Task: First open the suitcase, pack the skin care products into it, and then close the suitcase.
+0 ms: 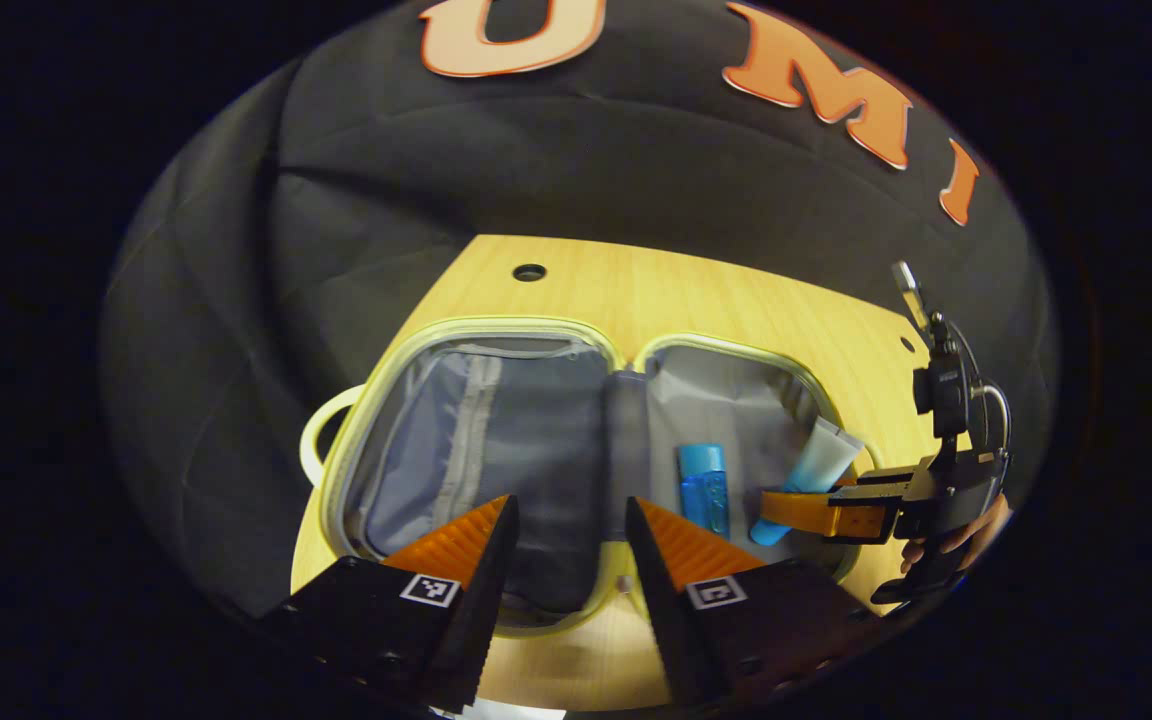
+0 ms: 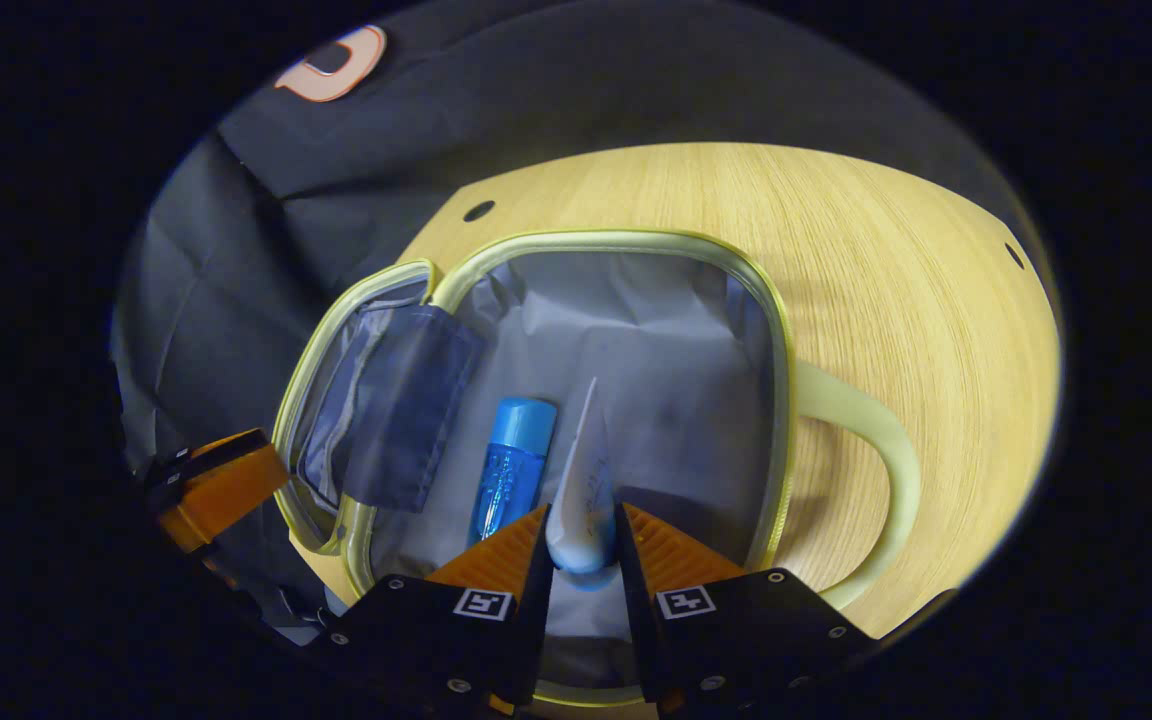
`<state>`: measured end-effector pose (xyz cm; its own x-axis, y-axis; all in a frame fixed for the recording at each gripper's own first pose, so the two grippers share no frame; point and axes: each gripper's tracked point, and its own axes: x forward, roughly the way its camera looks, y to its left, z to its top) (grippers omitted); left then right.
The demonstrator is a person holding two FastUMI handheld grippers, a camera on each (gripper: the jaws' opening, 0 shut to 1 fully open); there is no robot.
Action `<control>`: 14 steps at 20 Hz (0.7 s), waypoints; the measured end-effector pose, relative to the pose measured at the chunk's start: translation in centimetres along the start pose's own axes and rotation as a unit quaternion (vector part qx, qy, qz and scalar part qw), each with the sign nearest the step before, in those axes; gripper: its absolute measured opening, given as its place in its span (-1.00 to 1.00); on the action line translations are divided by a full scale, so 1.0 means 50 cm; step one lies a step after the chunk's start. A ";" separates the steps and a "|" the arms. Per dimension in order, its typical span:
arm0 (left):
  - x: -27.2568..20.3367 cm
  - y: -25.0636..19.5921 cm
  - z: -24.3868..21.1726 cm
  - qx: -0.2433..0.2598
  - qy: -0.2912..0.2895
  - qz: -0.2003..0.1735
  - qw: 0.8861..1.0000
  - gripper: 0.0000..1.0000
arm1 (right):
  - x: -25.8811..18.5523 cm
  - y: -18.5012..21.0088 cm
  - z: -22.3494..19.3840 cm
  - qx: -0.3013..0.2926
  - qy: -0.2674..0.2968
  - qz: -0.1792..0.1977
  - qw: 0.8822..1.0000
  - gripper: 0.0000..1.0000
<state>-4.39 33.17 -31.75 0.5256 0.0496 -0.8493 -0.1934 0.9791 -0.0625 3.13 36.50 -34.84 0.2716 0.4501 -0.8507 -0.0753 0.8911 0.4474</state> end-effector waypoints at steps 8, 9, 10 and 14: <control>-0.021 0.140 0.017 -0.055 -0.035 0.041 0.997 0.50 | -0.032 0.000 0.016 0.061 -0.001 -0.025 0.998 0.12; -0.024 0.156 0.025 -0.059 -0.040 0.043 0.997 0.52 | -0.041 -0.002 0.025 0.062 -0.013 -0.027 0.998 0.14; -0.026 0.162 0.029 -0.062 -0.046 0.045 0.996 0.58 | -0.063 -0.006 0.035 0.066 -0.027 -0.024 0.997 0.20; -0.028 0.223 0.054 -0.068 -0.060 0.057 0.994 0.68 | -0.143 -0.022 0.075 0.092 -0.088 -0.024 0.992 0.56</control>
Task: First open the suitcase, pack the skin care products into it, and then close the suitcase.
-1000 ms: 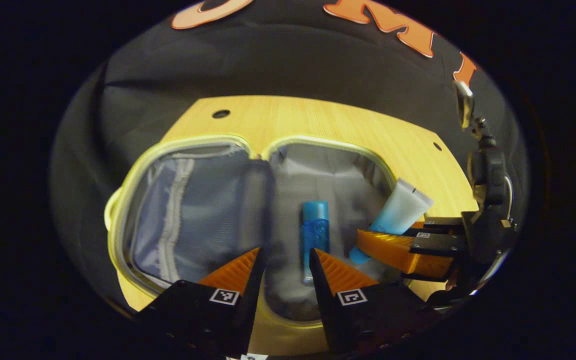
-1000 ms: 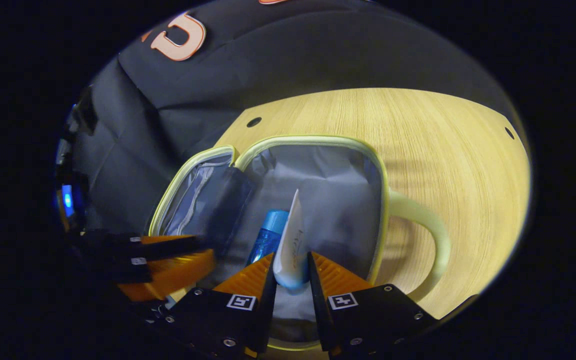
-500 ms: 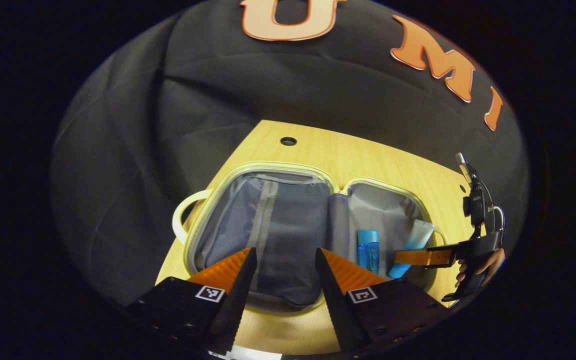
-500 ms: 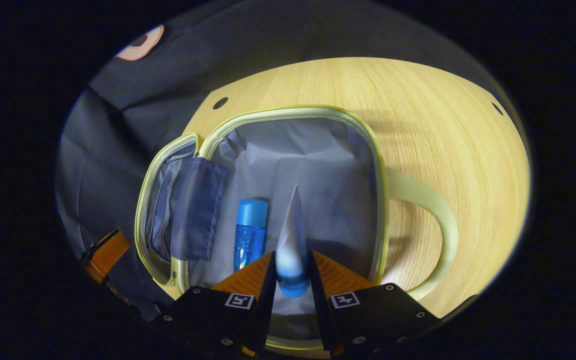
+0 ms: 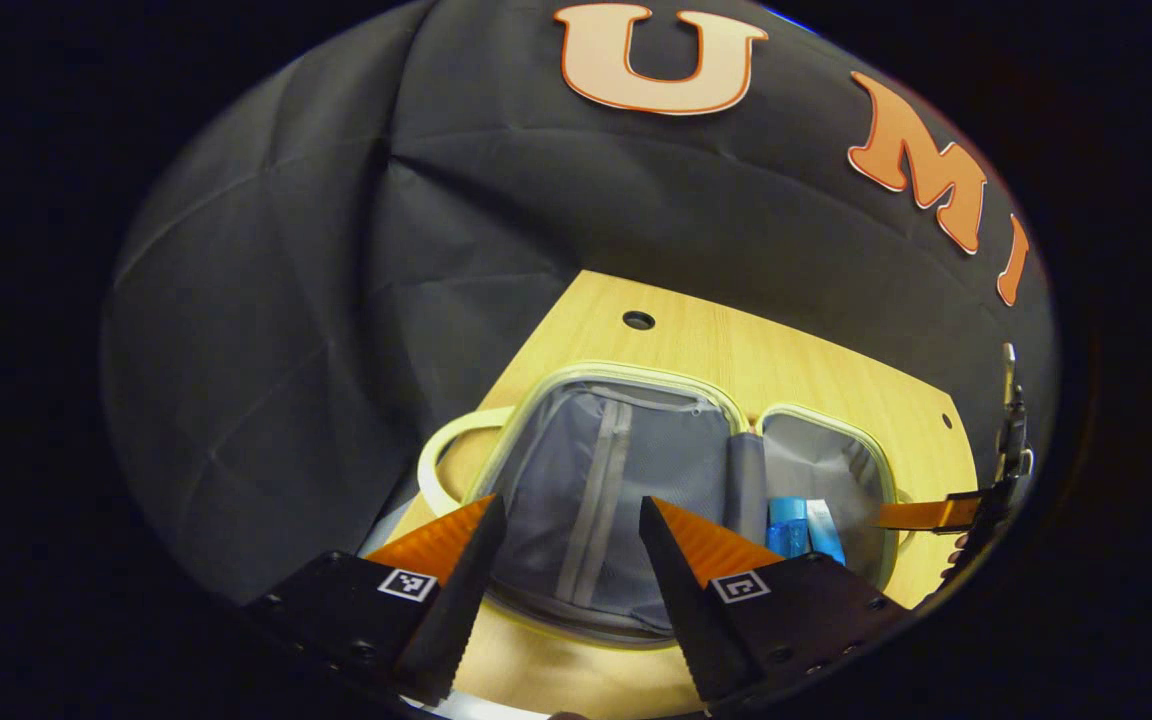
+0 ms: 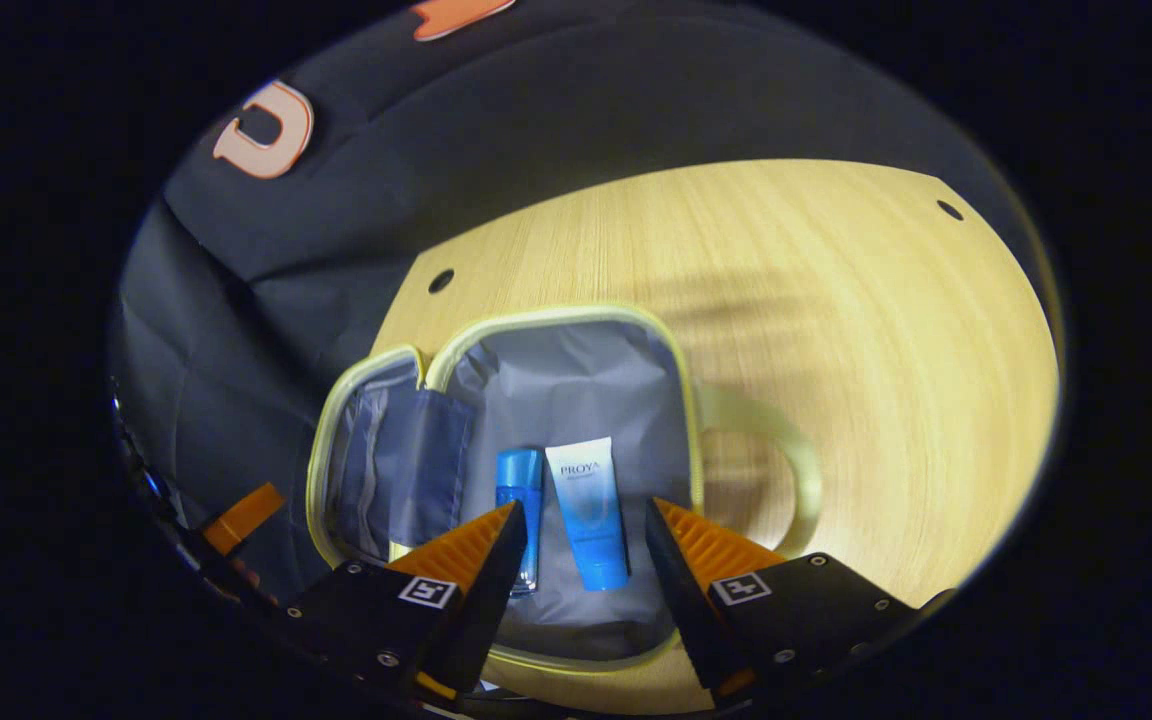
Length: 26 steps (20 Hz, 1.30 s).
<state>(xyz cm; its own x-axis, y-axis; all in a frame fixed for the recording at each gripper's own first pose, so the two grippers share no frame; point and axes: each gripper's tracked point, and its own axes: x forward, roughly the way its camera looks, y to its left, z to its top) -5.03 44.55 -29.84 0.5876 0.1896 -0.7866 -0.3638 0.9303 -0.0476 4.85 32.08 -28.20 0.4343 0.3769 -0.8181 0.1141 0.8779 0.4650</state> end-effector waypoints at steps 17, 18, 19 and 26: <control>0.158 0.227 0.006 -0.280 0.071 -0.050 0.956 0.90 | -0.301 -0.032 0.161 -0.037 -0.186 -0.039 0.981 0.92; 0.169 0.231 -0.007 -0.302 0.079 -0.054 0.949 0.90 | -0.312 -0.037 0.167 -0.042 -0.193 -0.045 0.979 0.92; 0.184 0.230 -0.019 -0.315 0.088 -0.053 0.944 0.90 | -0.324 -0.042 0.175 -0.044 -0.200 -0.051 0.978 0.92; 0.242 0.228 -0.061 -0.351 0.128 -0.058 0.926 0.21 | -0.371 -0.070 0.193 -0.039 -0.229 -0.057 0.971 0.92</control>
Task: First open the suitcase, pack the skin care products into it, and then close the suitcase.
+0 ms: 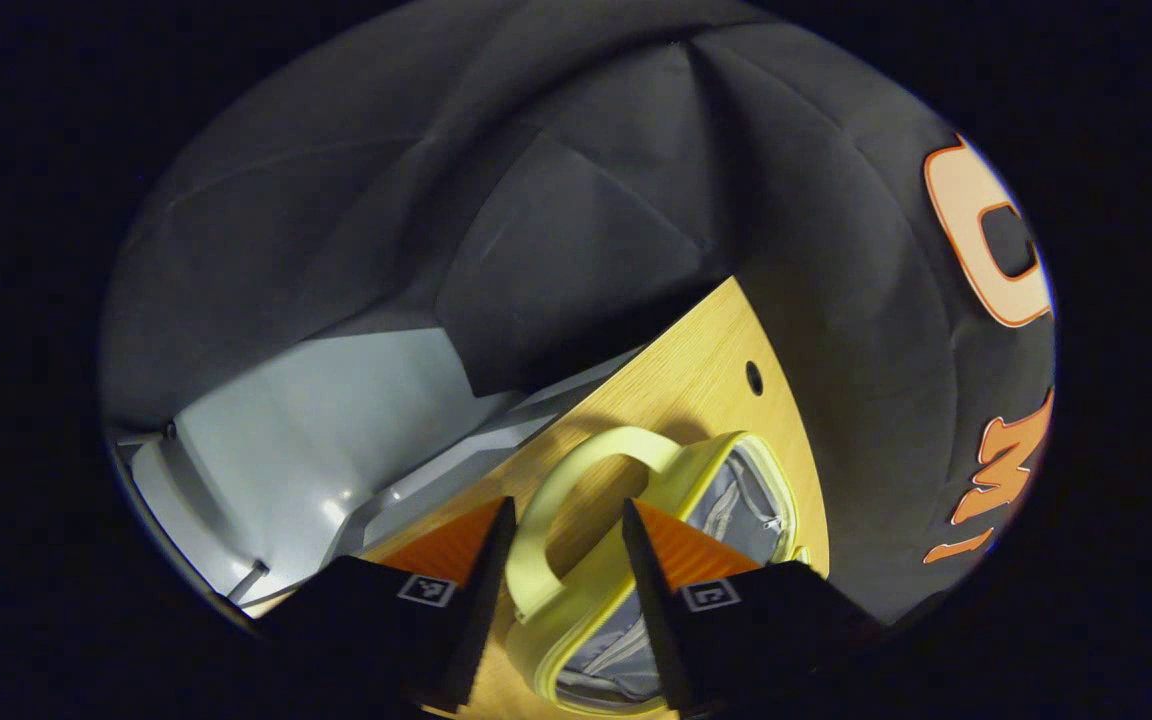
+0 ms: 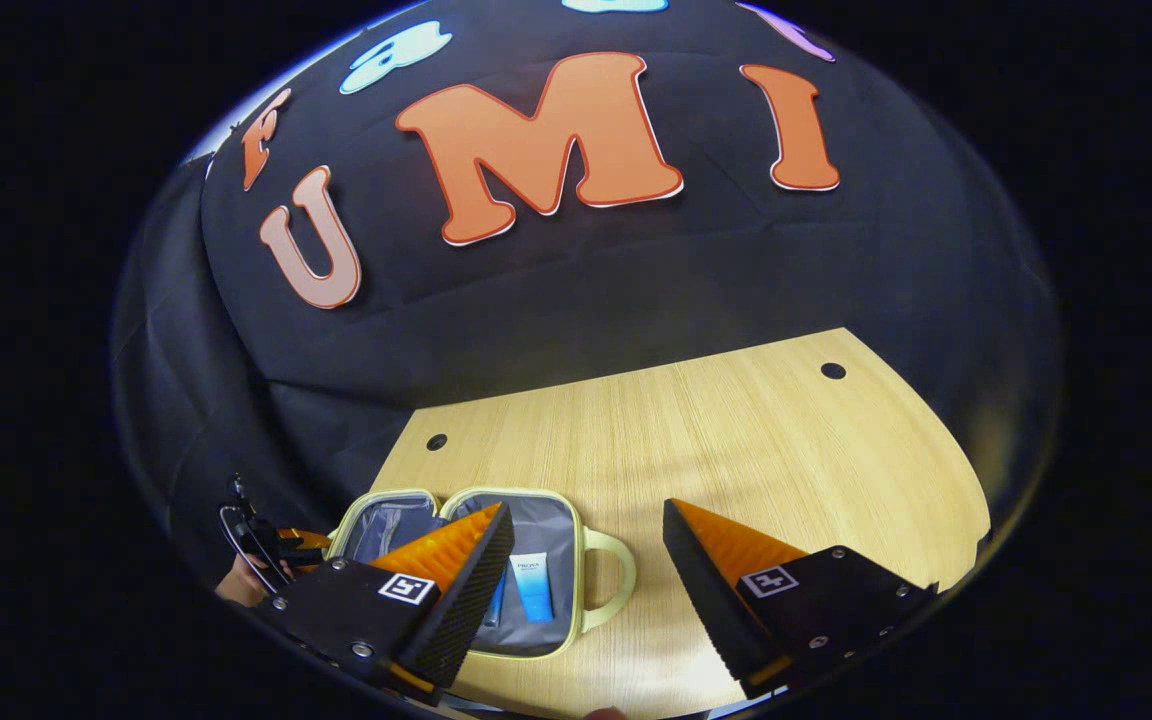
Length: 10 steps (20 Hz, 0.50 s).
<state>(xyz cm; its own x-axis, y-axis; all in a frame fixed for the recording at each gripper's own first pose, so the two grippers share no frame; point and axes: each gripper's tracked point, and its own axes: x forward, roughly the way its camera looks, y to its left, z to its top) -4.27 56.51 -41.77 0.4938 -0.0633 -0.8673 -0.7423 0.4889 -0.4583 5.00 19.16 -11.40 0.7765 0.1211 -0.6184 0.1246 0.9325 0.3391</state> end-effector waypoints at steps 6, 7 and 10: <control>-0.018 -0.004 0.002 0.035 -0.009 -0.001 0.999 -0.82 | -0.019 -0.040 0.001 0.001 -0.004 0.007 1.000 0.92; -0.031 -0.013 0.006 0.056 -0.017 -0.002 0.998 -0.82 | -0.021 -0.049 -0.003 0.006 0.000 0.007 1.000 0.91; -0.077 -0.068 0.025 0.121 -0.054 -0.003 0.991 -0.83 | -0.030 -0.051 0.004 -0.001 -0.011 0.018 1.000 0.92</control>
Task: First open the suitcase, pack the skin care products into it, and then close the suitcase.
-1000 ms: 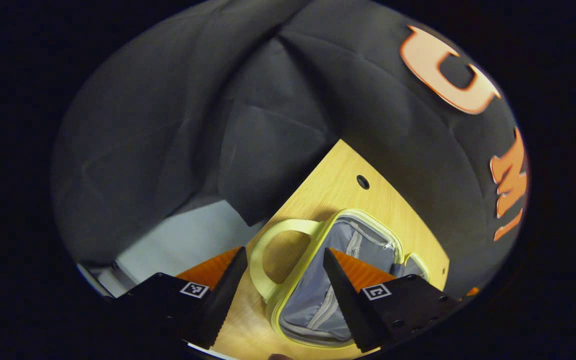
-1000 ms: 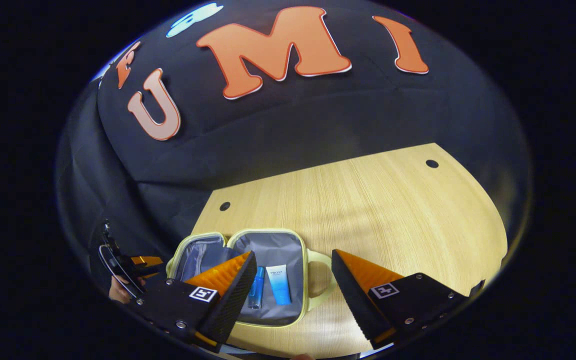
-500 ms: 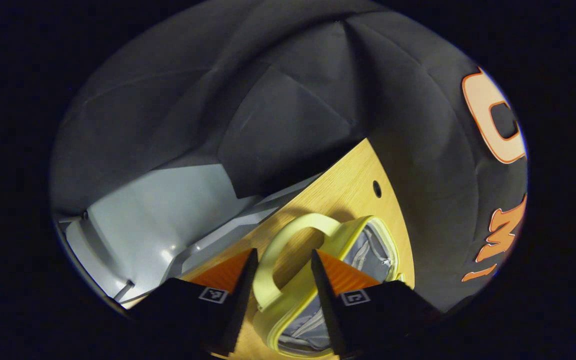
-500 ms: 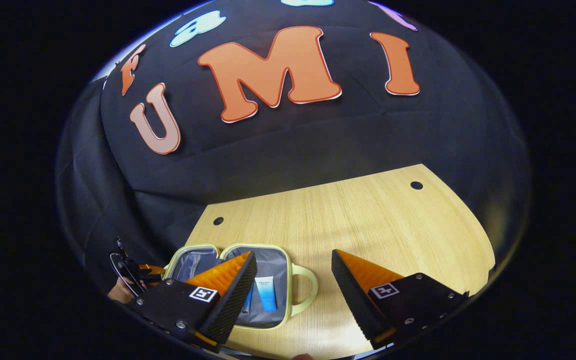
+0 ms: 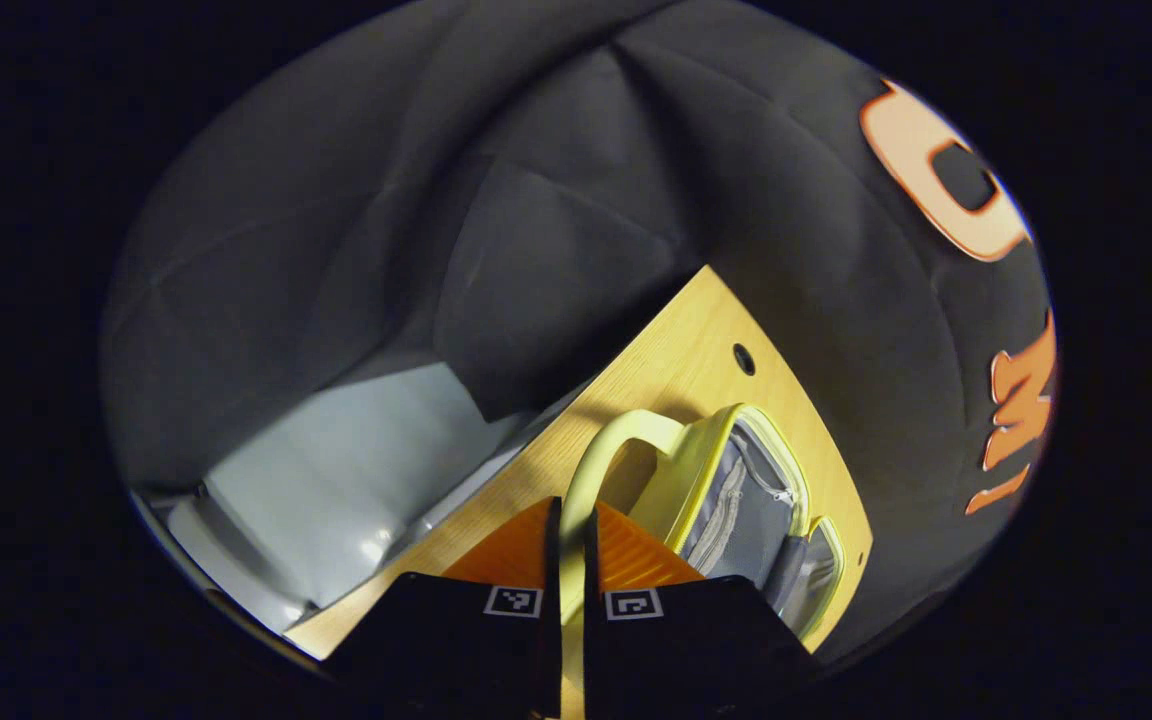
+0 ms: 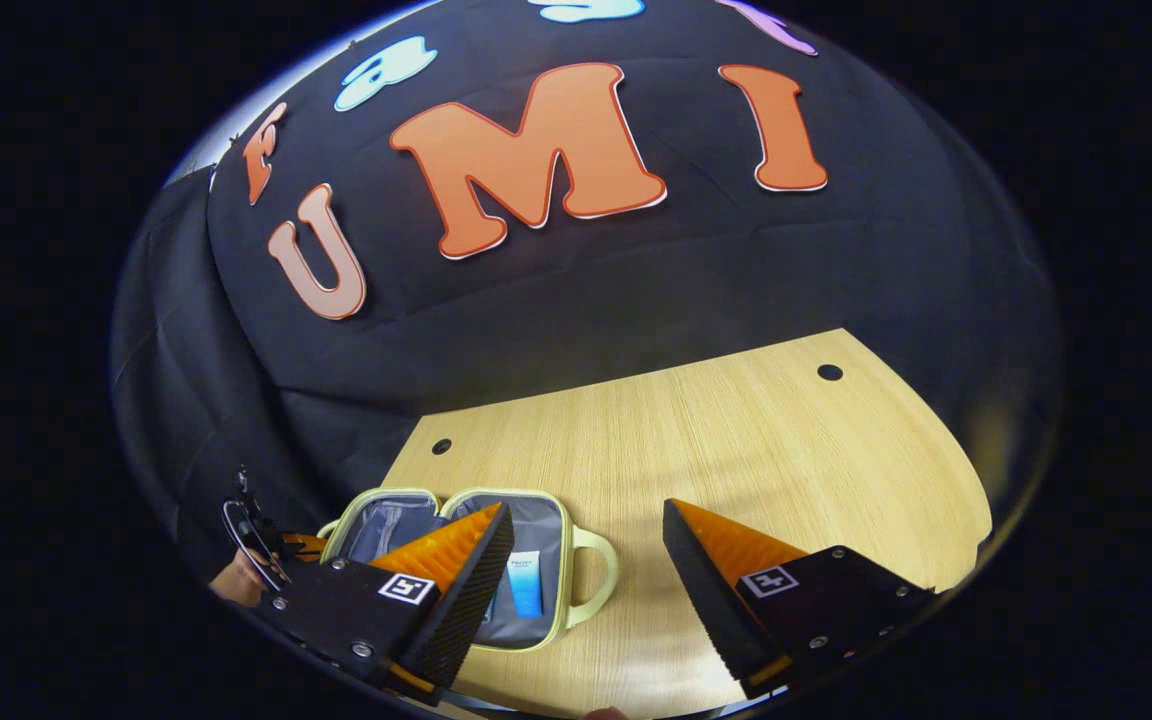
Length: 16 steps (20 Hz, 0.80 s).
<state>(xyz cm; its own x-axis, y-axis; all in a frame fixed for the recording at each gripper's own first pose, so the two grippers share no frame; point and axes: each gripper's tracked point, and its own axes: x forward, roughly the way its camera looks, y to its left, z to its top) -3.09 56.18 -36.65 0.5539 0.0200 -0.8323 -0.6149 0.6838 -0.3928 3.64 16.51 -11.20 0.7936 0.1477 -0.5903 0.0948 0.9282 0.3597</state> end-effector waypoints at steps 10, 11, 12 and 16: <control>-0.232 -0.241 0.066 0.129 -0.103 -0.069 0.984 -0.84 | -0.004 -0.028 -0.007 -0.042 -0.015 0.018 0.999 0.92; -0.252 -0.269 0.063 0.139 -0.113 -0.079 0.981 -0.84 | -0.004 -0.027 -0.009 -0.044 -0.015 0.023 0.999 0.92; -0.265 -0.301 0.055 0.149 -0.117 -0.087 0.978 -0.84 | 0.000 -0.015 -0.010 -0.046 -0.016 0.027 0.998 0.91; -0.321 -0.428 0.021 0.199 -0.136 -0.118 0.963 -0.84 | -0.005 -0.019 -0.014 -0.059 -0.019 0.046 0.997 0.91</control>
<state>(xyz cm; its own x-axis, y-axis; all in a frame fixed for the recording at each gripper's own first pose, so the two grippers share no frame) 1.76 42.01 -14.48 0.8114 -0.0174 -0.5843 -0.2193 0.9175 -0.3318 2.90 15.83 -11.92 0.8177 0.2226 -0.5308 -0.0483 0.9455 0.3220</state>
